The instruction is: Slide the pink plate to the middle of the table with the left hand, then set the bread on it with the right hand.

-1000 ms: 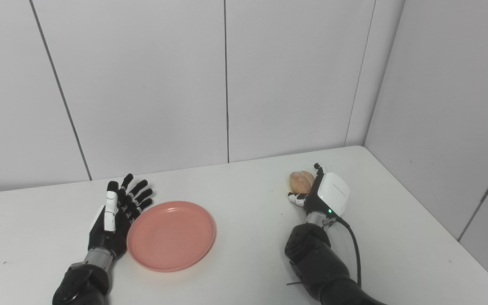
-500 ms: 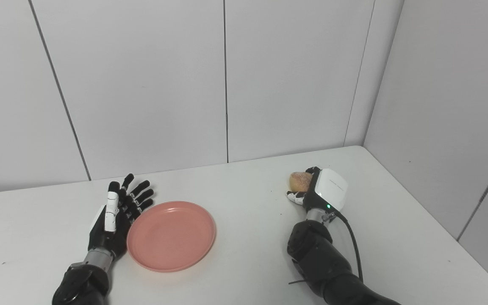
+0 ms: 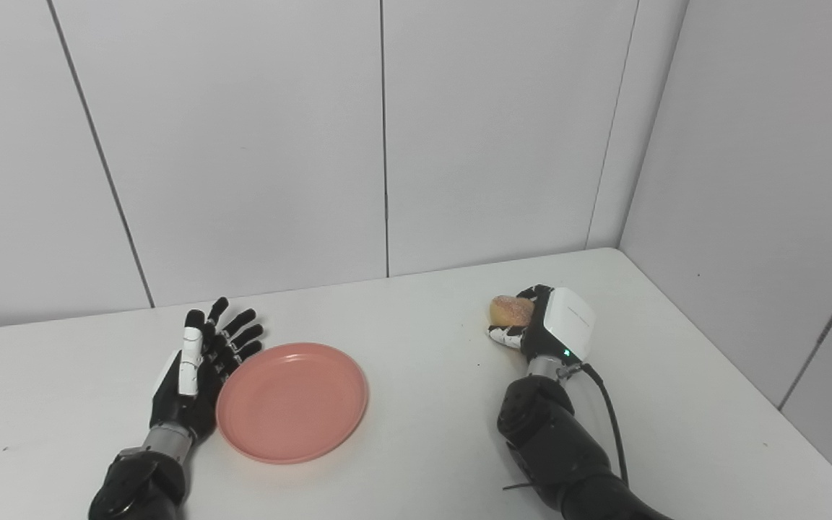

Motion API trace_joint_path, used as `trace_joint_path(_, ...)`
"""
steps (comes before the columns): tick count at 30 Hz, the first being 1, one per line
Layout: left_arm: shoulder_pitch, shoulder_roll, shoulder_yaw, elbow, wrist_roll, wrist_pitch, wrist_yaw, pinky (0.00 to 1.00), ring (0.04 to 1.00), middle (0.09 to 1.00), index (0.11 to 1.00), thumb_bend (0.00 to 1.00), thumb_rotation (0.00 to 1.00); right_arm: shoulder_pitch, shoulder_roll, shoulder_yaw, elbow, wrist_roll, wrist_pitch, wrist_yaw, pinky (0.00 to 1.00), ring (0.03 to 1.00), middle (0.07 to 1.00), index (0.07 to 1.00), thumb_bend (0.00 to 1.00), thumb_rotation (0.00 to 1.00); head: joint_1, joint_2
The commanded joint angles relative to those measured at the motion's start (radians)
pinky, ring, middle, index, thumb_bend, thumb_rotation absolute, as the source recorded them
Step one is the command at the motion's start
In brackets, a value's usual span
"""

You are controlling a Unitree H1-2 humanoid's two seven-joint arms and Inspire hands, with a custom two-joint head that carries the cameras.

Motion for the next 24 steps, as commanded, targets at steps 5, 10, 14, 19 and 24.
trace_joint_path(5, 0.042, -0.009, -0.008, 0.036, 0.002, -0.01, -0.012, 0.85, 0.848, 0.869, 0.986, 0.87, 0.94, -0.017, -0.001, 0.0, -0.08, 0.003, -0.045, 0.016, 0.35, 0.444, 0.518, 0.457, 0.52, 0.0, 0.005, 0.004)
trace_joint_path(10, 0.041, -0.009, -0.015, 0.032, 0.005, -0.006, -0.004, 0.84, 0.84, 0.86, 0.988, 0.87, 0.95, -0.01, -0.009, 0.008, -0.171, -0.008, -0.057, 0.04, 0.4, 0.506, 0.532, 0.449, 0.52, 0.0, 0.011, 0.004)
trace_joint_path(14, 0.04, -0.015, -0.014, 0.029, 0.002, -0.004, 0.003, 0.84, 0.83, 0.842, 0.979, 0.86, 0.95, -0.008, -0.017, 0.022, -0.251, -0.03, -0.039, 0.064, 0.39, 0.471, 0.518, 0.461, 0.52, 0.0, 0.022, 0.003)
trace_joint_path(19, 0.042, -0.022, -0.018, 0.015, 0.007, 0.001, 0.013, 0.84, 0.823, 0.834, 0.976, 0.85, 0.95, -0.003, -0.019, 0.023, -0.369, -0.045, -0.06, 0.084, 0.39, 0.466, 0.511, 0.464, 0.53, 0.0, 0.045, 0.005)
trace_joint_path(24, 0.043, -0.028, -0.022, 0.011, 0.008, 0.002, 0.019, 0.84, 0.828, 0.841, 0.979, 0.86, 0.95, 0.0, -0.031, 0.046, -0.45, -0.075, -0.112, 0.112, 0.38, 0.442, 0.506, 0.468, 0.53, 0.0, 0.064, 0.006)
